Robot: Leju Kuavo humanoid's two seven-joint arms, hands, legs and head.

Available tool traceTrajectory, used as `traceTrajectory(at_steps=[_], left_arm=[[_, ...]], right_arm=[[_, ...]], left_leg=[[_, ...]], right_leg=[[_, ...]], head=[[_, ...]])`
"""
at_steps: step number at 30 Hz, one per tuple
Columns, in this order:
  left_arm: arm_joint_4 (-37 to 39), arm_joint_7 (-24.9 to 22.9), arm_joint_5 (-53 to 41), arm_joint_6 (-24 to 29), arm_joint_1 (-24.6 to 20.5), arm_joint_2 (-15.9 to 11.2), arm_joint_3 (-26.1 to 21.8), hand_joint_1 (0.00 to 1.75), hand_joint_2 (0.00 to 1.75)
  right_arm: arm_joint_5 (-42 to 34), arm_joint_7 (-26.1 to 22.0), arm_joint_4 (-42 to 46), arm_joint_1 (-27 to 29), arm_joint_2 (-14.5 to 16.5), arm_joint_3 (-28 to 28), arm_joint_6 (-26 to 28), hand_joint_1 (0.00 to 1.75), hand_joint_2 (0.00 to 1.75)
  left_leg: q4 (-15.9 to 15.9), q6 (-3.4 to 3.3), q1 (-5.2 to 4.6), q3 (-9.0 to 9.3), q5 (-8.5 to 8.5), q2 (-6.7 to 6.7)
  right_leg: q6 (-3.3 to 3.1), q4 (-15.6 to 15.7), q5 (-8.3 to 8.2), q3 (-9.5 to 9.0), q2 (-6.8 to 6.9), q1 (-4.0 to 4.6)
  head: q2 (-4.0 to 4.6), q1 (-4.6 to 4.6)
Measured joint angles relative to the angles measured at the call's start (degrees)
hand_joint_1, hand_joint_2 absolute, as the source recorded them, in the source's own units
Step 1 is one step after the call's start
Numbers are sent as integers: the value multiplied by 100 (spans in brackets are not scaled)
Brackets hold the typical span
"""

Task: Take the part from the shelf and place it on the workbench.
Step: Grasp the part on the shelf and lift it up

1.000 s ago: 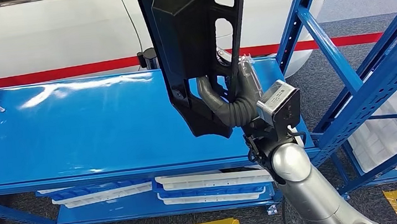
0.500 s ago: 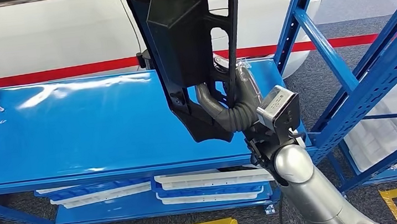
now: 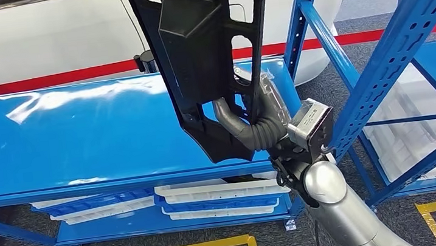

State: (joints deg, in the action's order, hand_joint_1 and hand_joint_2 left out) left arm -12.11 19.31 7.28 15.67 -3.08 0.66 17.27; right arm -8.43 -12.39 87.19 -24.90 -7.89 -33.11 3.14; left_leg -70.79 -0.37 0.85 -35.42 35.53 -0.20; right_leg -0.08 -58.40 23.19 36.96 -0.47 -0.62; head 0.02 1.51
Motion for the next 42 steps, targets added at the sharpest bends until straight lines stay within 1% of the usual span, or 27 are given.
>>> traceTrajectory(at_steps=[2, 4, 7, 8, 9, 11, 12, 13, 14, 15, 17, 19, 21, 23, 24, 26, 27, 28, 29, 30, 32, 34, 35, 37, 39, 40, 42], left_arm=[[0, 2, 7, 0, -14, -10, 1, 0, 175], [0, 8, 18, -3, -30, -19, 7, 0, 175], [0, 13, 32, -7, -36, -18, 21, 0, 175], [-1, 12, 35, -8, -41, -18, 23, 0, 175], [-1, 11, 38, -10, -46, -17, 24, 0, 175], [-2, 9, 42, -19, -56, -11, 26, 0, 175], [-2, 7, 46, -24, -56, -5, 28, 0, 175], [-1, 5, 52, -27, -55, 1, 30, 0, 175], [-1, 4, 60, -29, -54, 6, 31, 0, 175], [0, 4, 73, -30, -54, 9, 31, 0, 175], [-1, 4, 95, -45, -54, 10, 30, 0, 175], [-1, 7, 105, -68, -52, 9, 29, 0, 175], [0, 10, 109, -79, -42, 7, 28, 0, 175], [1, 13, 111, -81, -26, 0, 28, 0, 175], [2, 14, 111, -81, -18, -2, 29, 0, 175], [2, 16, 111, -81, -10, -3, 30, 0, 175], [2, 16, 111, -81, -9, -2, 31, 0, 175], [2, 17, 111, -81, -8, -1, 31, 0, 175], [2, 17, 116, -80, -8, -1, 31, 0, 175], [2, 15, 131, -79, -9, -2, 31, 0, 175], [2, 8, 169, -68, -15, -5, 31, 0, 175], [2, 7, 192, -56, -30, -13, 31, 0, 175], [2, 11, 198, -50, -35, -16, 31, 0, 175], [3, 21, 213, -38, -29, -15, 31, 0, 175], [3, 37, 223, -27, -25, -13, 27, 0, 175], [3, 46, 223, -23, -26, -13, 25, 0, 175], [2, 64, 223, -22, -25, -11, 21, 0, 175]], right_arm=[[11, -4, 37, 13, 1, 4, -39, 175, 175], [17, -11, 75, 12, -1, 5, -68, 175, 175], [25, -16, 90, 20, -10, 3, -101, 175, 175], [27, -17, 92, 20, -17, 4, -114, 175, 175], [29, -17, 92, 17, -26, 4, -129, 175, 175], [27, -18, 93, 21, -43, 1, -163, 175, 175], [24, -17, 93, 29, -50, -5, -185, 175, 175], [18, -17, 92, 37, -57, -13, -213, 175, 175], [8, -17, 91, 41, -62, -23, -243, 175, 175], [-2, -17, 90, 41, -65, -36, -273, 175, 175], [-23, -20, 89, 33, -67, -64, -326, 175, 175], [-33, -28, 90, 27, -63, -89, -361, 175, 175], [-42, -37, 91, 29, -61, -106, -373, 175, 175], [-46, -59, 91, 31, -59, -120, -379, 175, 175], [-38, -79, 96, 32, -55, -126, -383, 175, 175], [3, -129, 110, 36, -50, -137, -388, 175, 175], [25, -151, 117, 45, -51, -142, -388, 175, 175], [42, -172, 120, 60, -53, -149, -390, 175, 175], [53, -194, 120, 82, -56, -155, -399, 175, 175], [66, -215, 120, 106, -62, -161, -418, 175, 175], [96, -258, 126, 141, -71, -173, -473, 175, 175], [116, -293, 150, 156, -73, -186, -517, 175, 175], [117, -305, 161, 160, -72, -196, -533, 175, 175], [119, -316, 169, 169, -75, -224, -554, 175, 175], [115, -322, 170, 178, -91, -253, -560, 175, 175], [112, -323, 170, 189, -100, -261, -561, 175, 175], [97, -333, 172, 236, -116, -269, -562, 175, 175]], left_leg=[[764, -129, -42, 493, -281, 5], [1278, -202, -101, 796, -392, 22], [1405, -252, -154, 744, -526, 44], [1459, -282, -145, 712, -615, 56], [1513, -306, -127, 662, -718, 69], [1559, -322, -110, 540, -883, 84], [1553, -315, -109, 453, -950, 92], [1545, -305, -108, 365, -1012, 97], [1533, -294, -106, 278, -1070, 102], [1514, -279, -100, 191, -1123, 106], [1452, -231, -92, 45, -1200, 106], [1379, -171, -103, -56, -1265, 99], [1350, -111, -113, -103, -1342, 94], [1302, -51, -96, -163, -1309, 77], [1182, -18, -84, -225, -1155, 62], [621, 46, -63, -423, -620, 37], [249, 71, -53, -522, -376, 33], [-64, 85, -44, -582, -241, 32], [-231, 89, -37, -568, -236, 32], [-199, 83, -31, -454, -338, 32], [412, 39, -27, 71, -595, 24], [1167, -22, -49, 607, -616, 5], [1373, -52, -72, 732, -576, -3], [1461, -133, -108, 717, -616, 2], [1501, -234, -105, 634, -745, 31], [1518, -276, -96, 568, -823, 47], [1514, -328, -103, 397, -966, 61]], right_leg=[[8, 0, -79, 67, -8, 42], [62, 10, -156, 96, -2, 47], [185, 54, -270, 115, 26, 15], [195, 20, -219, 162, 29, 19], [183, -108, -75, 230, 30, 26], [132, -691, 417, 416, 31, 22], [137, -1067, 624, 488, 32, 10], [174, -1360, 729, 513, 32, -1], [234, -1501, 736, 461, 33, -10], [307, -1431, 658, 304, 35, -18], [398, -728, 527, -276, 39, -31], [354, -12, 591, -767, 32, -13], [260, 174, 639, -855, 26, 13], [146, 155, 564, -765, 35, -22], [76, 161, 512, -711, 39, -42], [-14, 161, 394, -589, 45, -52], [-30, 158, 332, -514, 47, -48], [-29, 155, 272, -441, 47, -43], [-21, 153, 217, -370, 47, -37], [-8, 152, 162, -303, 46, -34], [33, 149, 63, -193, 42, -32], [100, 149, -27, -128, 39, -13], [144, 152, -69, -115, 43, -10], [232, 176, -155, -98, 52, -13], [251, 65, -42, -5, 48, -25], [224, -134, 151, 87, 46, -26], [173, -872, 673, 323, 44, -32]], head=[[0, 3], [0, 8], [0, 2], [0, 5], [0, 9], [0, 22], [0, 25], [0, 26], [0, 25], [0, 25], [0, 25], [-1, 22], [-1, 15], [0, 11], [0, 7], [0, -5], [0, -7], [0, -8], [0, -8], [0, -8], [0, -10], [0, -3], [0, 2], [0, 14], [0, 19], [0, 22], [0, 28]])
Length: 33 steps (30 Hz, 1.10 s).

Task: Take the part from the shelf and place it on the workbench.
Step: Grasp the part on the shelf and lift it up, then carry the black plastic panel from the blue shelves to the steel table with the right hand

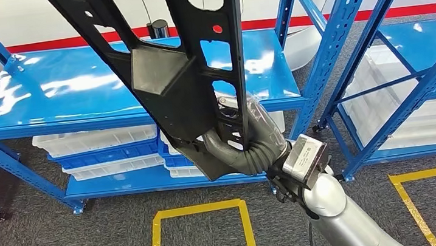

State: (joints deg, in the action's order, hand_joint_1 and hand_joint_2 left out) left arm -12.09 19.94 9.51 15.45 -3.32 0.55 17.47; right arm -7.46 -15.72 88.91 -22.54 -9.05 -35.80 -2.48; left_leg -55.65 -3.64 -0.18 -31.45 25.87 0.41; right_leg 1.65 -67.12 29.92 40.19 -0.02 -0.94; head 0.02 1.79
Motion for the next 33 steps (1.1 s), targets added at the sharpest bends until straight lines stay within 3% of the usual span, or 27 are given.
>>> traceTrajectory(at_steps=[1, 2, 3, 5, 7, 8, 9, 11, 12, 13, 15, 16, 17, 18, 19, 21, 23, 24, 26, 27, 28, 30, 32, 33], left_arm=[[0, 3, 0, -4, 5, 4, 0, 0, 175], [0, 5, 0, -7, 11, 9, 1, 0, 175], [0, 5, 0, -8, 16, 12, 1, 0, 175], [0, 7, -1, -9, 22, 17, 1, 0, 175], [0, 15, -2, -13, 25, 23, 1, 0, 175], [0, 22, -2, -18, 28, 25, 1, 0, 175], [0, 30, -2, -24, 32, 27, 1, 0, 175], [2, 41, -2, -37, 40, 26, 2, 0, 175], [3, 44, -2, -42, 47, 26, 2, 0, 175], [4, 46, -3, -43, 53, 25, 3, 0, 175], [4, 60, -19, -41, 57, 25, 7, 0, 175], [4, 75, -35, -32, 56, 26, 11, 0, 175], [4, 92, -57, -17, 55, 26, 16, 0, 175], [4, 108, -80, 7, 55, 24, 21, 0, 175], [4, 118, -95, 29, 54, 22, 25, 0, 175], [3, 123, -111, 52, 38, 20, 26, 0, 175], [1, 125, -111, 51, 4, 19, 26, 0, 175], [1, 125, -111, 52, -7, 20, 26, 0, 175], [2, 127, -104, 58, 8, 14, 25, 0, 175], [2, 128, -100, 62, 22, 11, 25, 0, 175], [2, 132, -96, 68, 32, 8, 24, 0, 175], [2, 142, -94, 77, 37, 5, 24, 0, 175], [3, 149, -93, 81, 47, 11, 25, 0, 175], [4, 149, -88, 86, 53, 13, 25, 0, 175]], right_arm=[[-7, -8, 0, 37, -9, -2, -2, 175, 175], [-12, -21, 1, 74, -20, -2, -5, 175, 175], [-13, -36, 4, 104, -29, -3, -9, 175, 175], [-10, -69, 27, 131, -41, -3, -24, 175, 175], [-1, -94, 80, 129, -45, -3, -45, 175, 175], [5, -105, 108, 128, -48, -3, -55, 175, 175], [12, -116, 129, 128, -53, -4, -60, 175, 175], [24, -135, 151, 127, -66, -8, -64, 175, 175], [29, -144, 160, 127, -70, -11, -64, 175, 175], [36, -152, 169, 127, -72, -15, -64, 175, 175], [59, -170, 186, 133, -73, -22, -63, 175, 175], [77, -176, 190, 142, -76, -28, -59, 175, 175], [96, -182, 190, 157, -80, -34, -54, 175, 175], [112, -188, 191, 176, -86, -42, -47, 175, 175], [124, -196, 192, 192, -93, -50, -41, 175, 175], [138, -220, 213, 212, -108, -60, -29, 175, 175], [154, -247, 255, 220, -125, -64, -14, 175, 175], [163, -256, 274, 224, -131, -69, -9, 175, 175], [179, -266, 290, 225, -138, -88, -5, 175, 175], [184, -269, 295, 226, -143, -97, -5, 175, 175], [186, -272, 301, 226, -150, -104, -5, 175, 175], [186, -275, 309, 230, -169, -121, -5, 175, 175], [186, -275, 313, 243, -192, -143, -5, 175, 175], [186, -275, 313, 251, -202, -150, -5, 175, 175]], left_leg=[[-5, -6, -7, -94, -71, 3], [-12, -7, -14, -190, -140, 6], [-22, -2, -19, -281, -205, 8], [-56, 22, -25, -439, -317, 10], [-96, 70, -43, -541, -411, 7], [-104, 99, -47, -563, -457, 8], [-98, 134, -47, -576, -507, 10], [-90, 209, -30, -606, -561, 4], [-151, 251, -18, -647, -459, -8], [-308, 293, -4, -712, -244, -20], [-936, 376, 41, -902, 369, -35], [-1304, 412, 62, -984, 578, -36], [-1588, 440, 82, -1021, 643, -35], [-1713, 463, 102, -976, 565, -32], [-1643, 482, 122, -830, 401, -18], [-991, 513, 145, -277, 171, 120], [-305, 460, 110, 190, 264, 273], [-136, 403, 81, 269, 339, 294], [-66, 242, 54, 218, 317, 212], [-51, 169, 51, 184, 274, 167], [-36, 102, 53, 151, 222, 127], [-32, 21, 40, 69, 132, 40], [-40, -4, 9, -12, 56, -73], [-44, -8, -5, -46, 23, -133]], right_leg=[[14, -377, 172, 74, 0, -1], [57, -631, 237, 79, 1, 0], [115, -670, 193, -20, 1, 0], [197, -120, -9, -533, 1, 4], [140, 759, -11, -1181, 3, 32], [88, 1050, 33, -1361, 3, 50], [34, 1187, 67, -1426, 1, 73], [-60, 1214, -9, -1345, 5, 60], [-117, 1217, -67, -1300, 11, 41], [-167, 1227, -137, -1243, 19, 15], [-221, 1227, -276, -1105, 26, 1], [-221, 1224, -346, -1025, 26, 1], [-210, 1220, -410, -945, 26, 0], [-195, 1215, -470, -857, 41, -4], [-174, 1205, -522, -778, 61, -11], [-127, 1160, -595, -659, 119, -16], [-68, 1108, -636, -603, 190, 6], [-35, 1098, -657, -593, 240, 17], [43, 1098, -688, -577, 325, 10], [64, 1038, -643, -539, 304, -3], [63, 874, -531, -461, 249, -11], [2, 184, -136, -180, 95, -15], [-31, -567, 203, 84, 35, -8], [-20, -711, 265, 99, 26, -5]], head=[[0, -1], [0, -1], [0, -1], [0, -1], [-1, -6], [-1, -5], [-1, -8], [-1, -6], [-1, -9], [0, -13], [0, -21], [0, -24], [0, -24], [0, -26], [0, -26], [0, -28], [0, -30], [0, -29], [0, -26], [0, -26], [0, -25], [0, -21], [0, -21], [0, -21]])
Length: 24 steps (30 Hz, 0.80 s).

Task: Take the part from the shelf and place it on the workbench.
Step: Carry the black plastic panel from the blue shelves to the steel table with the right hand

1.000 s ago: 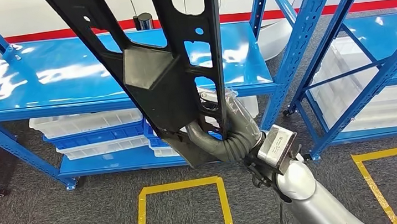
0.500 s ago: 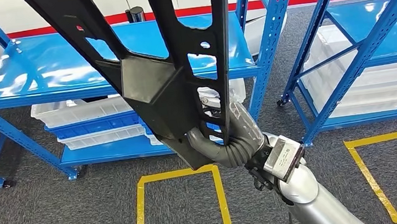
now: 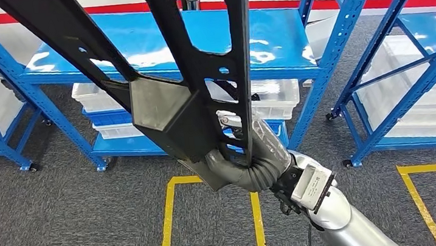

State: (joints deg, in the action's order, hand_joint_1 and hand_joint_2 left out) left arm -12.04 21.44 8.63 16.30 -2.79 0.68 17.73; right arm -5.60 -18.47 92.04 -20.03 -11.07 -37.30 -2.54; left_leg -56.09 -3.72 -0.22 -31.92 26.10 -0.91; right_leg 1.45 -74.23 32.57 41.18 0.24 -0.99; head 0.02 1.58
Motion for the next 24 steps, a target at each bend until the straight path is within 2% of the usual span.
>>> traceTrajectory(at_steps=[1, 2, 3, 4, 5, 6, 8, 10, 11, 12, 13, 14, 15, 16, 17, 19, 20, 21, 22, 23, 24], left_arm=[[1, 1, 8, 7, 5, 2, 0, 0, 175], [2, 3, 16, 15, 8, 3, 0, 0, 175], [2, 7, 24, 22, 9, 5, 0, 0, 175], [2, 12, 30, 28, 8, 6, 0, 0, 175], [3, 22, 35, 33, 8, 10, 0, 0, 175], [4, 34, 40, 37, 13, 12, 0, 0, 175], [7, 69, 46, 52, 44, 7, 0, 0, 175], [10, 106, 33, 74, 79, -2, 2, 0, 175], [11, 124, 18, 84, 82, -7, 3, 0, 175], [11, 138, 2, 90, 81, -3, 4, 0, 175], [11, 149, -12, 95, 78, -2, 5, 0, 175], [12, 154, -21, 102, 79, -1, 8, 0, 175], [13, 156, -24, 112, 83, -1, 12, 0, 175], [14, 156, -27, 128, 87, -1, 19, 0, 175], [14, 156, -30, 144, 88, -4, 27, 0, 175], [15, 158, -47, 168, 79, -2, 46, 0, 175], [15, 162, -58, 171, 70, -1, 59, 0, 175], [16, 166, -71, 167, 62, 2, 70, 0, 175], [18, 168, -80, 159, 60, 3, 81, 0, 175], [22, 169, -86, 148, 63, -4, 87, 0, 175], [27, 166, -89, 134, 72, -6, 90, 0, 175]], right_arm=[[0, 0, 0, 7, -5, -4, 0, 175, 175], [0, 0, 1, 10, -7, -6, 0, 175, 175], [0, 0, 4, 10, -8, -7, 0, 175, 175], [0, -1, 9, 9, -8, -8, 0, 175, 175], [0, -3, 14, 12, -8, -10, 0, 175, 175], [2, -5, 20, 16, -8, -13, 0, 175, 175], [8, -8, 29, 23, -3, -27, 0, 175, 175], [17, -10, 48, 25, 12, -44, 0, 175, 175], [22, -15, 59, 30, 21, -50, 0, 175, 175], [31, -19, 68, 40, 25, -56, 0, 175, 175], [40, -22, 73, 59, 26, -61, 0, 175, 175], [47, -26, 74, 83, 25, -65, 0, 175, 175], [55, -26, 74, 104, 23, -70, 0, 175, 175], [63, -27, 74, 123, 23, -74, 0, 175, 175], [73, -29, 75, 132, 23, -76, 0, 175, 175], [100, -39, 86, 141, 21, -75, 0, 175, 175], [114, -47, 95, 147, 18, -72, 0, 175, 175], [125, -57, 104, 156, 15, -69, 0, 175, 175], [135, -68, 112, 169, 11, -68, 0, 175, 175], [143, -78, 120, 181, 10, -68, 0, 175, 175], [147, -86, 130, 193, 9, -69, -1, 175, 175]], left_leg=[[-4, 2, -12, -26, -29, -65], [-9, 8, -22, -49, -52, -131], [-15, 16, -31, -64, -68, -194], [-37, 27, -50, -82, -77, -258], [-57, 46, -62, -108, -89, -315], [-75, 68, -69, -139, -102, -366], [-91, 129, -69, -193, -130, -450], [-220, 192, -74, -281, -29, -332], [-434, 226, -67, -388, 109, -216], [-763, 264, -44, -550, 289, -87], [-1155, 304, -9, -741, 464, -15], [-1497, 342, 29, -909, 579, 25], [-1684, 378, 65, -1006, 601, 51], [-1655, 411, 99, -996, 518, 78], [-1397, 439, 132, -864, 344, 126], [-642, 486, 146, -463, 29, 367], [-374, 470, 132, -321, -44, 468], [-247, 437, 110, -261, -53, 529], [-229, 387, 81, -265, -36, 513], [-231, 325, 77, -285, -51, 435], [-222, 276, 76, -297, -69, 366]], right_leg=[[26, 91, -30, -97, -9, 4], [56, 398, -135, -300, -36, 7], [78, 834, -276, -573, -112, 13], [82, 1268, -388, -828, -192, 18], [73, 1576, -456, -1013, -257, 26], [57, 1749, -478, -1114, -292, 34], [14, 1795, -480, -1130, -225, 20], [-51, 1837, -513, -1143, -124, -27], [-83, 1857, -524, -1151, -65, -51], [-101, 1858, -526, -1154, -5, -47], [-113, 1855, -525, -1149, 60, -43], [-113, 1851, -523, -1145, 127, -40], [-110, 1847, -521, -1141, 194, -41], [-107, 1841, -519, -1140, 255, -48], [-94, 1830, -510, -1142, 312, -61], [-37, 1793, -474, -1145, 411, -54], [3, 1774, -454, -1142, 459, -31], [36, 1763, -443, -1140, 508, 0], [65, 1765, -442, -1140, 563, 24], [91, 1775, -443, -1148, 625, 22], [114, 1761, -420, -1141, 602, 8]], head=[[0, -1], [0, -1], [0, 0], [0, 0], [0, -3], [0, -2], [0, -2], [0, -18], [0, -30], [0, -43], [0, -53], [0, -51], [0, -52], [0, -52], [0, -52], [0, -63], [0, -69], [0, -68], [0, -68], [0, -58], [0, -50]])
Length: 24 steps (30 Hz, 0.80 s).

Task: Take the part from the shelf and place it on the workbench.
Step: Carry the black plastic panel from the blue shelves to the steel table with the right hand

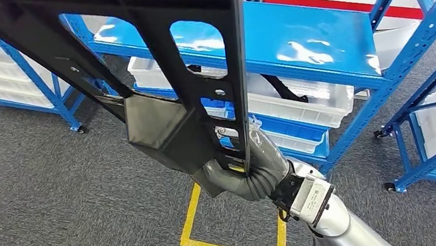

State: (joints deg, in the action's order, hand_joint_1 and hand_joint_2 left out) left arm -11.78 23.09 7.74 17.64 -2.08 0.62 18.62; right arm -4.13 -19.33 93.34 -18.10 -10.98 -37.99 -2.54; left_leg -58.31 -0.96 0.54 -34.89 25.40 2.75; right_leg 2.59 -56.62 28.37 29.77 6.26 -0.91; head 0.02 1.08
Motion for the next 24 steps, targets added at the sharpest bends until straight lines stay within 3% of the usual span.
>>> traceTrajectory(at_steps=[2, 4, 6, 7, 9, 10, 11, 13, 15, 16, 18, 19, 21, 22, 23, 24], left_arm=[[8, -15, -5, -35, 5, -6, 5, 0, 175], [11, -33, -7, -76, 0, -12, 16, 0, 175], [17, -56, 6, -105, 8, -16, 30, 0, 175], [23, -69, 15, -116, 16, -21, 36, 0, 175], [34, -86, 32, -133, 26, -28, 45, 0, 175], [37, -93, 39, -140, 26, -28, 48, 0, 175], [39, -101, 45, -146, 25, -27, 49, 0, 175], [46, -120, 48, -152, 29, -26, 52, 0, 175], [63, -139, 48, -149, 48, -41, 55, 0, 175], [72, -149, 48, -137, 59, -46, 57, 0, 175], [78, -163, 48, -85, 69, -55, 60, 0, 175], [78, -168, 47, -54, 67, -49, 62, 0, 175], [78, -174, 34, -4, 65, -45, 68, 0, 175], [78, -178, 26, 13, 67, -44, 73, 0, 175], [78, -182, 18, 24, 70, -43, 77, 0, 175], [78, -185, 14, 30, 70, -45, 80, 0, 175]], right_arm=[[12, -19, 27, 29, -8, 7, -4, 175, 175], [39, -34, 40, 77, -21, 14, -25, 175, 175], [70, -36, 40, 134, -32, 18, -57, 175, 175], [79, -36, 41, 153, -36, 20, -75, 175, 175], [87, -36, 43, 166, -37, 25, -98, 175, 175], [87, -36, 44, 166, -37, 29, -106, 175, 175], [87, -37, 44, 169, -36, 35, -111, 175, 175], [88, -38, 46, 179, -31, 52, -136, 175, 175], [93, -38, 52, 186, -11, 66, -172, 175, 175], [96, -38, 58, 188, 4, 68, -189, 175, 175], [102, -38, 74, 195, 31, 70, -214, 175, 175], [103, -31, 77, 203, 36, 72, -224, 175, 175], [104, -4, 78, 222, 39, 73, -247, 175, 175], [109, 24, 78, 231, 39, 73, -267, 175, 175], [118, 58, 78, 235, 40, 73, -284, 175, 175], [126, 100, 78, 235, 41, 74, -305, 175, 175]], left_leg=[[22, -99, 11, -16, -41, -135], [29, -168, 11, -43, -69, -276], [28, -203, -13, -72, -91, -438], [27, -211, -24, -79, -101, -522], [27, -202, -38, -82, -125, -692], [23, -185, -42, -88, -139, -769], [19, -163, -49, -99, -153, -839], [20, -102, -49, -138, -188, -955], [30, -31, -39, -177, -222, -1046], [-12, -1, -47, -213, -188, -983], [-412, 58, -54, -408, 88, -659], [-789, 94, -51, -583, 298, -475], [-1480, 155, -6, -892, 584, -321], [-1594, 178, 15, -930, 587, -295], [-1458, 192, 33, -839, 484, -267], [-1120, 196, 47, -634, 318, -204]], right_leg=[[-2, -297, 191, 137, -242, -33], [-60, -1059, 535, 498, -525, -36], [-71, -1723, 742, 832, -598, -20], [-48, -1754, 712, 858, -610, -15], [7, -1140, 420, 574, -700, -5], [8, -695, 260, 368, -844, 0], [-12, -346, 138, 209, -958, 5], [-82, -66, 43, 75, -1069, 32], [-149, -52, -5, 55, -938, 21], [-184, -36, -27, 50, -875, -1], [-246, -7, -52, 38, -724, -42], [-260, -7, -50, 39, -644, -29], [-268, -8, -46, 49, -471, -14], [-268, -9, -45, 53, -387, -11], [-266, -10, -43, 53, -313, -12], [-259, -10, -37, 47, -245, -13]], head=[[0, 9], [0, 23], [0, 29], [0, 29], [0, 29], [0, 29], [0, 28], [0, 27], [0, 27], [0, 19], [0, -11], [0, -27], [0, -34], [0, -35], [0, -35], [0, -36]])
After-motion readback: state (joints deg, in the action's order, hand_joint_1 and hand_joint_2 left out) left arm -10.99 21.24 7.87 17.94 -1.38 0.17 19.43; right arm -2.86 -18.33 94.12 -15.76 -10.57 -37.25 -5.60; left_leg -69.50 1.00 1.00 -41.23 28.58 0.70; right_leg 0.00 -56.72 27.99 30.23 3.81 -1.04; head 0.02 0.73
